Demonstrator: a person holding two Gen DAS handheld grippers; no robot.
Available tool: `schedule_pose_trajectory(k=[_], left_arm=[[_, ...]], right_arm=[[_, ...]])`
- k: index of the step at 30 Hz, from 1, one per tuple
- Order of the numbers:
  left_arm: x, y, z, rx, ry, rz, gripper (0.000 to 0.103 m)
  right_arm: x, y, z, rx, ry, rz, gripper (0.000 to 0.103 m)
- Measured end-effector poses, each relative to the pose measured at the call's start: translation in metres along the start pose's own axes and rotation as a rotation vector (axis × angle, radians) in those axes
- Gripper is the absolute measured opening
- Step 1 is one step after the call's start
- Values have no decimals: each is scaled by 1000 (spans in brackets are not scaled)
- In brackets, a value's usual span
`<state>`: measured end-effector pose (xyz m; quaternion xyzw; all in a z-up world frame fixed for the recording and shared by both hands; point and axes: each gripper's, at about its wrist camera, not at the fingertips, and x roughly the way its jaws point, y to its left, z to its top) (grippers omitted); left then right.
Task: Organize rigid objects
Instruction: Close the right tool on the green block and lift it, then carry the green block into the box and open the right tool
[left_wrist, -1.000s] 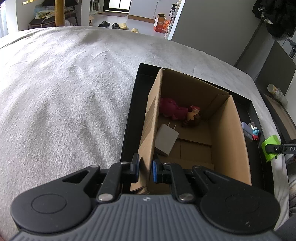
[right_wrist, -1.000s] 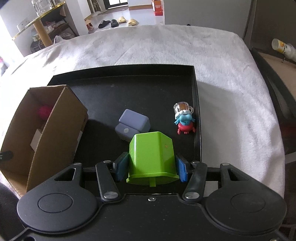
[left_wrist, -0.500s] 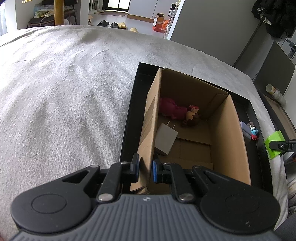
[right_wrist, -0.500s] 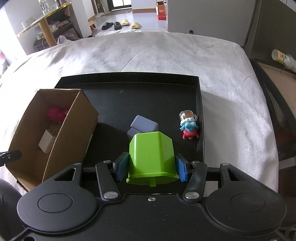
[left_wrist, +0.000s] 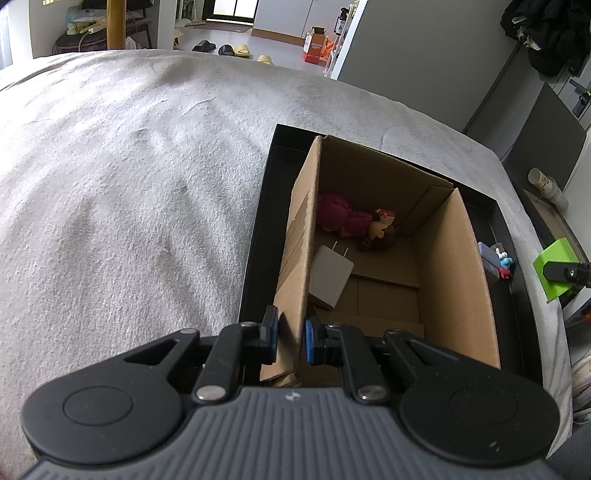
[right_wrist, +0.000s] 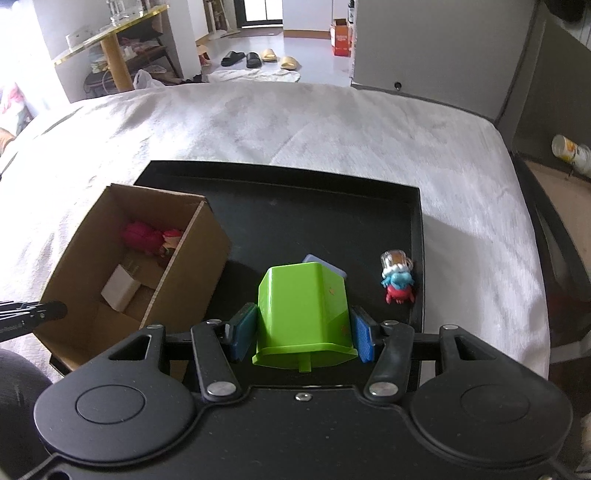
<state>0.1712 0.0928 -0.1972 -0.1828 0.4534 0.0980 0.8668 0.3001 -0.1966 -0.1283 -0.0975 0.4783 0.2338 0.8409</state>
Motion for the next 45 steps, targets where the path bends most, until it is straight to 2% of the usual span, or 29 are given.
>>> schedule_pose_trajectory(k=[18,45], left_arm=[[0,5,-1,-5,0,-25,13],[0,12,-2,-16,-2,-65,14]], right_arm=[[-11,43,17,-42,-24,5,53],[11,128,42,-164,-2,79,53]])
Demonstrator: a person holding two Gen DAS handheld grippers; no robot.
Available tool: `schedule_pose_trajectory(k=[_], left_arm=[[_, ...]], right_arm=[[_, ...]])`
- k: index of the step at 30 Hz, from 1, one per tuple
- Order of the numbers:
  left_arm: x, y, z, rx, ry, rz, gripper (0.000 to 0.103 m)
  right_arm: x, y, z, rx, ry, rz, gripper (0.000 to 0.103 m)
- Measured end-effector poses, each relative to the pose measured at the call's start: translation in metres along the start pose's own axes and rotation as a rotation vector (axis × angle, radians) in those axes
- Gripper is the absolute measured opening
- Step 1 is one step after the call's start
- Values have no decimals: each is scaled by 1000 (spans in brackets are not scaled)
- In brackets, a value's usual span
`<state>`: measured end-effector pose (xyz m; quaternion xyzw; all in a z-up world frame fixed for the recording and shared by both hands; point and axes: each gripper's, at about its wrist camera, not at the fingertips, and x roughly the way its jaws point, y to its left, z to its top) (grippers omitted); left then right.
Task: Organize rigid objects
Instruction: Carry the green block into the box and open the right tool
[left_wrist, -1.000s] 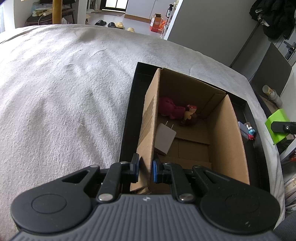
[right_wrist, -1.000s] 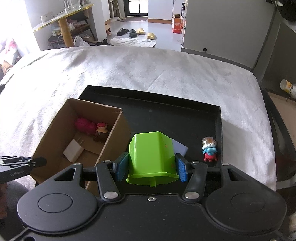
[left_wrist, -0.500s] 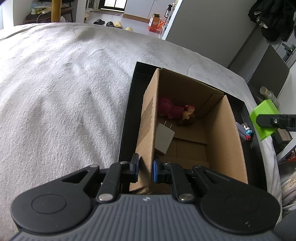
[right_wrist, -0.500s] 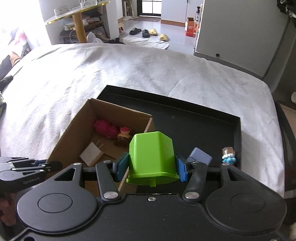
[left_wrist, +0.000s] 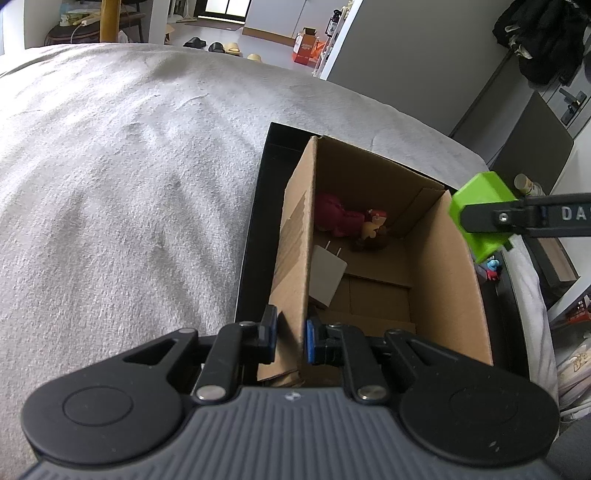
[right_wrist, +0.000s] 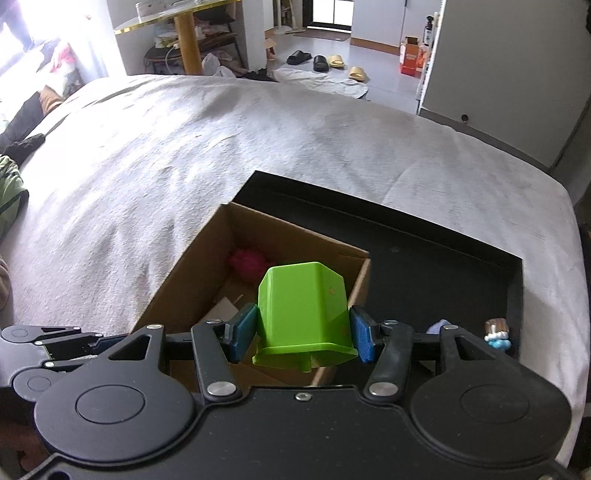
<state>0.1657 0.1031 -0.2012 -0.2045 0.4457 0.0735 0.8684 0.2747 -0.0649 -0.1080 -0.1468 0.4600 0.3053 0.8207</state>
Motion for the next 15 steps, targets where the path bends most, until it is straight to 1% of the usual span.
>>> schedule_pose_trajectory(k=[9,13,15], left_arm=[[0,2,0,-5,-2,-11,14],[-1,2,0,-8,-1,-12,14],[-1,1,0,-5,-2,-9,14]], right_arm=[[26,20,-3,-42,56,-3,53],[27,20,-6,-37,50,8,54],[26,18,-6,-39,38,-2,55]])
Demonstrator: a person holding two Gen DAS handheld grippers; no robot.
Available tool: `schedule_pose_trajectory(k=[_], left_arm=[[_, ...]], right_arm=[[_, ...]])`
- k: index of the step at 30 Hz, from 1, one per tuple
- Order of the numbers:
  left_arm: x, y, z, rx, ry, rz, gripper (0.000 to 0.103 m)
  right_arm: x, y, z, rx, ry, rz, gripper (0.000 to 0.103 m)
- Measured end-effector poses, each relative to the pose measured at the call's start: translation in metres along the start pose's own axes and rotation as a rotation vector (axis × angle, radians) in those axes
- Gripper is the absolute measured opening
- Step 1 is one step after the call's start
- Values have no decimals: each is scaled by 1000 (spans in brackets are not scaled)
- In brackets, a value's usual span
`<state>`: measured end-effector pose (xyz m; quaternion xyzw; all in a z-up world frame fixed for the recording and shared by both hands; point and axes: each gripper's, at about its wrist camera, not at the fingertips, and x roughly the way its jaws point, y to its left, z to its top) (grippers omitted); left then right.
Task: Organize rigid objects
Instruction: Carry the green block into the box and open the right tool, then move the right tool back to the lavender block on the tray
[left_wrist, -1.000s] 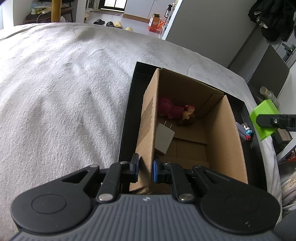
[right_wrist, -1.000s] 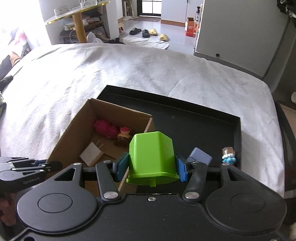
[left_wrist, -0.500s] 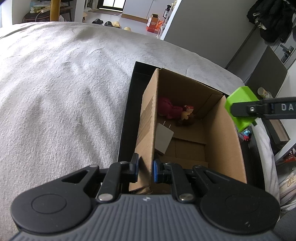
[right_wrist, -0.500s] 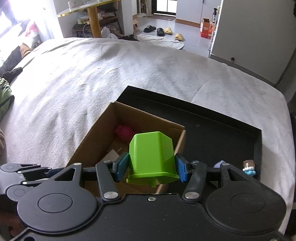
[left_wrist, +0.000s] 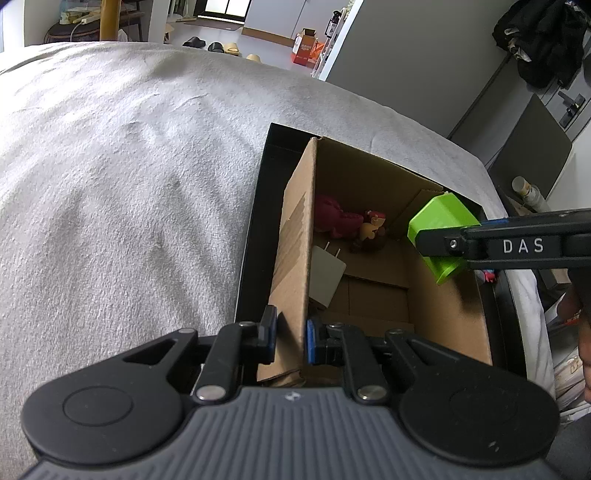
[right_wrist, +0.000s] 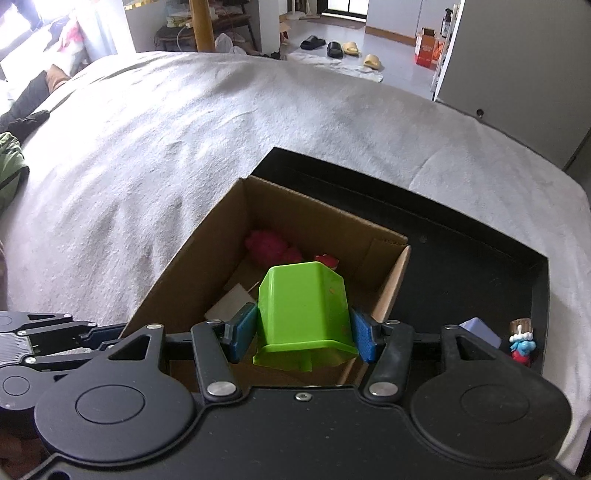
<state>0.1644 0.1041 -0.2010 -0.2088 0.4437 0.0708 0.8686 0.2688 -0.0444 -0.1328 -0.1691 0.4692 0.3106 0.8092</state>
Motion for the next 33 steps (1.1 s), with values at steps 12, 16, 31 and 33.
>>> schedule_pose_trajectory(k=[12,16,31,33], left_arm=[[1,-1,0,6,1,14,14],[1,-3,0,8,0,22,14],[0,-8,1,13,2,45,14],[1,-9,1,16,3,50,14]], right_arm=[[-33,-36,-7,56,-84,15,55],[-40,-51,-12,68,-95,13,55],[-38,-93,-41,140,-85,12,55],[-37,-99,-45,155,-85,16,55]])
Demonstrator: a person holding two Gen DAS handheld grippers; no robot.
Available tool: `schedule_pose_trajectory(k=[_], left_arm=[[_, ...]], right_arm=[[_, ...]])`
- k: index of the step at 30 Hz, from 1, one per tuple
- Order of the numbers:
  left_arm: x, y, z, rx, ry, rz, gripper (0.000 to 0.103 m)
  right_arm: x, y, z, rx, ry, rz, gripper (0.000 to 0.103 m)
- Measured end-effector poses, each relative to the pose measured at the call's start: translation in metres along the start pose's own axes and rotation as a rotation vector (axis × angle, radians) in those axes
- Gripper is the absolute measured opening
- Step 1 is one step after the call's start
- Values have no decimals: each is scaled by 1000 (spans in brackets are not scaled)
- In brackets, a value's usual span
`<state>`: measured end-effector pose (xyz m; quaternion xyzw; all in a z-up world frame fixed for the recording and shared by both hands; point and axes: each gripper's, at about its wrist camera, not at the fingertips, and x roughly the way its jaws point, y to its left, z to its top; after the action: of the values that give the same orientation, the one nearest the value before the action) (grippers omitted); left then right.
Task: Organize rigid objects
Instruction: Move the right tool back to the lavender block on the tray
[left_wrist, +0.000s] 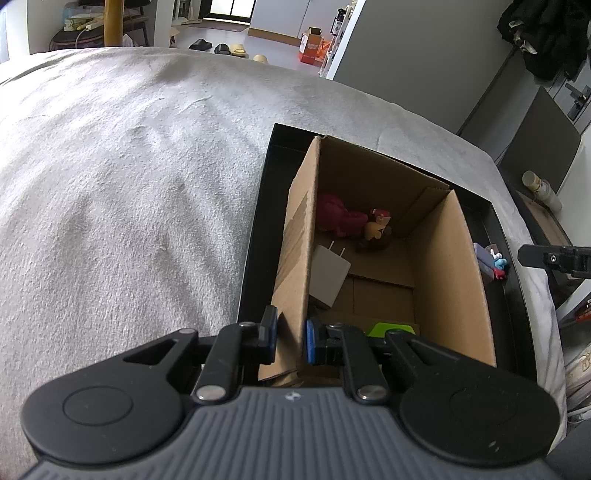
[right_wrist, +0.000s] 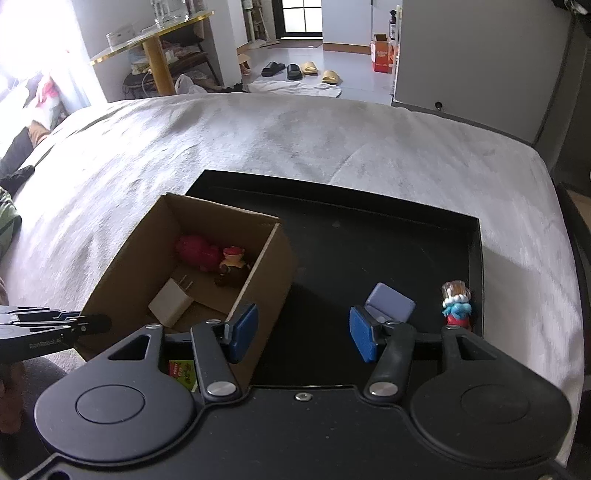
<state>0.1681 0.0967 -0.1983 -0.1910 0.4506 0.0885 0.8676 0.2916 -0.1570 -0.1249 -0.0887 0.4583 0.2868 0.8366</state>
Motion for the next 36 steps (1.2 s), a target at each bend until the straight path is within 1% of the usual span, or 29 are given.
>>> schedule_pose_trajectory(k=[5,15,24,31,36], left_arm=[[0,-1,0,0,1,8,14],[2,-4,1,1,3,25,14],[6,-4,2,0,10,35,14],[9,-6,3,1,18,45,14],[10,-6,3,-1,17,47,14]], right_arm=[[3,-18,-8,50,-2,8,58],[21,-52,-30,165,-3,21,62],[42,-60,-40,239,-17,24,62],[62,-62,-39,251,-28,4,62],[76,-67,-35,276,-33,-28,62]])
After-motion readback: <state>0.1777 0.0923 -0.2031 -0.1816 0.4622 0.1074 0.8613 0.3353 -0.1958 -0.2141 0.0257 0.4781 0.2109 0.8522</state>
